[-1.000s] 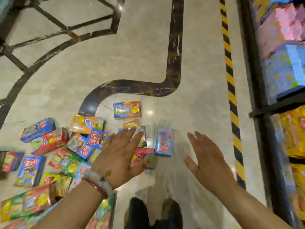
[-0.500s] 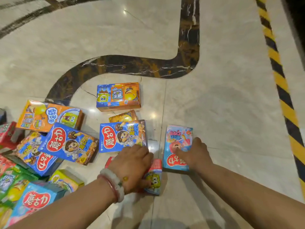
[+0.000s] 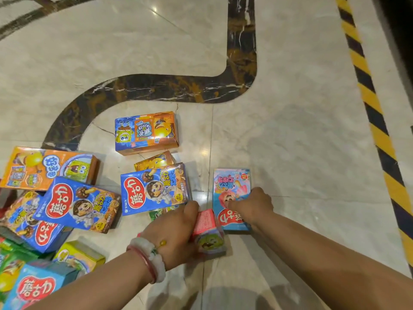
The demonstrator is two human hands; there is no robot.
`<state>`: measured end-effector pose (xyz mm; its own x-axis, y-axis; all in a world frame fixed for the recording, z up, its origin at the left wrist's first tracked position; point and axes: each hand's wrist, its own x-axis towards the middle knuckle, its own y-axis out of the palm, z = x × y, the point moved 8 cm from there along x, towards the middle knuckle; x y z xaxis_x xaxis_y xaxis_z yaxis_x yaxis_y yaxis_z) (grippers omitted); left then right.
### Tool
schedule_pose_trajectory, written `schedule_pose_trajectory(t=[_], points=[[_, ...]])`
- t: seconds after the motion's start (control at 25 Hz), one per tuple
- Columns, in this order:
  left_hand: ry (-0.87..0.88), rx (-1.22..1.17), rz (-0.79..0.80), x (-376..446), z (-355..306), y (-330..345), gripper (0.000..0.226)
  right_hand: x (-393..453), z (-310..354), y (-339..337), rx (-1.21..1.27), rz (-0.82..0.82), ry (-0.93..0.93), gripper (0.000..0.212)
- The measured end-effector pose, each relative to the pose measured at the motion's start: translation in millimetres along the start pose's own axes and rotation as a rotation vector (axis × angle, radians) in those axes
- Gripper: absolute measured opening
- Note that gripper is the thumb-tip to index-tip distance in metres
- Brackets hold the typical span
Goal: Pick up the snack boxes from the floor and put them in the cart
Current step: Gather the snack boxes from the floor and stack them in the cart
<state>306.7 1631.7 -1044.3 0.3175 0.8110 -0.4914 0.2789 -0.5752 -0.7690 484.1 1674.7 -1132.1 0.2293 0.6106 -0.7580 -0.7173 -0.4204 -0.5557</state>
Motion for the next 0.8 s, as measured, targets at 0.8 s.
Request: schedule_pose_trajectory(t=[0.8], points=[[-0.622, -1.462, -0.325, -160, -11, -198, 0.087, -237, 94, -174, 0.735, 0.086, -0.023, 0.043]])
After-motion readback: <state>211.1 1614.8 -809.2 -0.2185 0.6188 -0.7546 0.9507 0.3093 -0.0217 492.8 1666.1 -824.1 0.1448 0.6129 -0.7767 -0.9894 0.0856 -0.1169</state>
